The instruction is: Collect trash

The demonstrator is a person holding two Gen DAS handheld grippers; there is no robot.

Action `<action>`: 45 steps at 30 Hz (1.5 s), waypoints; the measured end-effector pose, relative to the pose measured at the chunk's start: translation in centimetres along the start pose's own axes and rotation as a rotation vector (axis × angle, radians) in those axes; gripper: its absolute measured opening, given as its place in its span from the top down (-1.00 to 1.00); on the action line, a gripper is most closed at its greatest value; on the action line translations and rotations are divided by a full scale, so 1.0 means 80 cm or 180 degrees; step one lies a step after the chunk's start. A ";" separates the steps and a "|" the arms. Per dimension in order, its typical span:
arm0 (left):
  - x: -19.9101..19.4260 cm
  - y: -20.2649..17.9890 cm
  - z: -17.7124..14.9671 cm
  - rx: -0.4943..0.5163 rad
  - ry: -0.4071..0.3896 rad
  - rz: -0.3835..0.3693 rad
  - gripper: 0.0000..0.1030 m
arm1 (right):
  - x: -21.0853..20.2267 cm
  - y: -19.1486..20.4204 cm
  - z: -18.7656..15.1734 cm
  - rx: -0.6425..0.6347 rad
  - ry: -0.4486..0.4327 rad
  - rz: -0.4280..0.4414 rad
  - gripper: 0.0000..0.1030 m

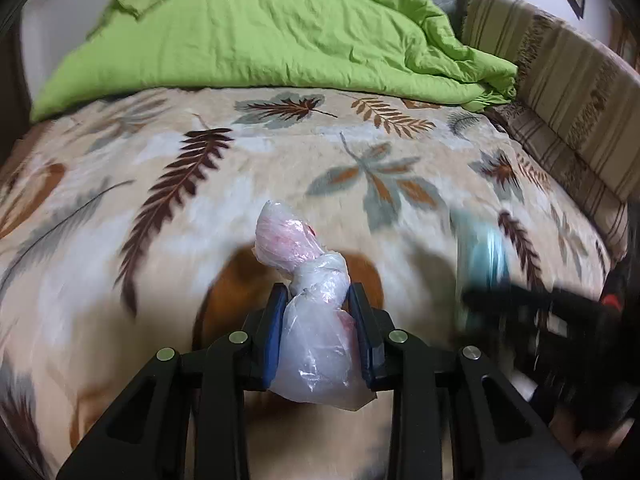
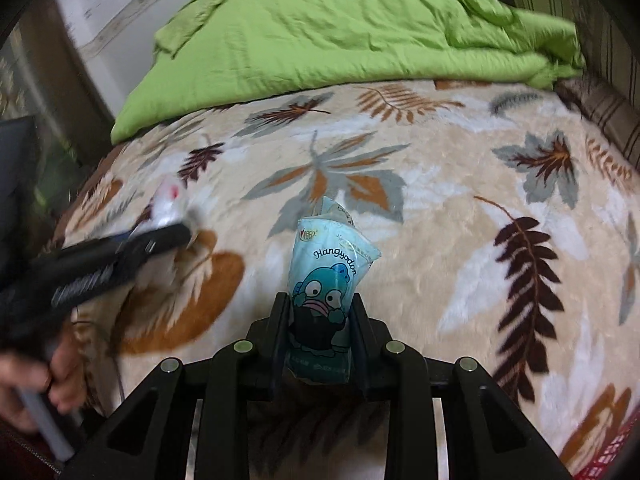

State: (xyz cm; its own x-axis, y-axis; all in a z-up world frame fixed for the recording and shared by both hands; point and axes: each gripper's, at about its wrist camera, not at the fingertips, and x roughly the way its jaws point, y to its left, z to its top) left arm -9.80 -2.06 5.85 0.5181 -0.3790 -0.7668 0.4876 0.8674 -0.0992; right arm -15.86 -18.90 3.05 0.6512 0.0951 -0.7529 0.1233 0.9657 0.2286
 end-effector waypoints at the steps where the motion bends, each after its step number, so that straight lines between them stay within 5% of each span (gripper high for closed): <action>1: -0.012 -0.008 -0.017 0.0040 -0.0063 0.0041 0.42 | -0.008 0.004 -0.003 -0.0048 -0.0067 -0.0010 0.41; 4: -0.022 -0.017 -0.038 -0.0011 -0.0107 0.0002 0.42 | -0.026 0.013 -0.010 -0.0159 -0.0282 0.0005 0.41; 16: -0.031 -0.002 -0.075 -0.0127 -0.0328 0.0232 0.42 | -0.023 0.030 -0.021 -0.0321 -0.0257 -0.0197 0.41; 25: -0.025 0.006 -0.074 -0.0166 -0.0440 0.0253 0.42 | -0.018 0.040 -0.023 -0.0443 -0.0262 -0.0360 0.41; 45: -0.029 -0.004 -0.074 -0.0097 -0.0474 0.0336 0.42 | -0.026 0.037 -0.022 -0.0384 -0.0336 -0.0248 0.41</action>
State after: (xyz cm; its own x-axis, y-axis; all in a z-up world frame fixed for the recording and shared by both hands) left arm -15.34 0.49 3.92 0.6647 -0.3271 -0.6717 0.4047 0.9134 -0.0442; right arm -18.17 -15.78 4.21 0.7190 -0.0011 -0.6950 0.0898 0.9918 0.0914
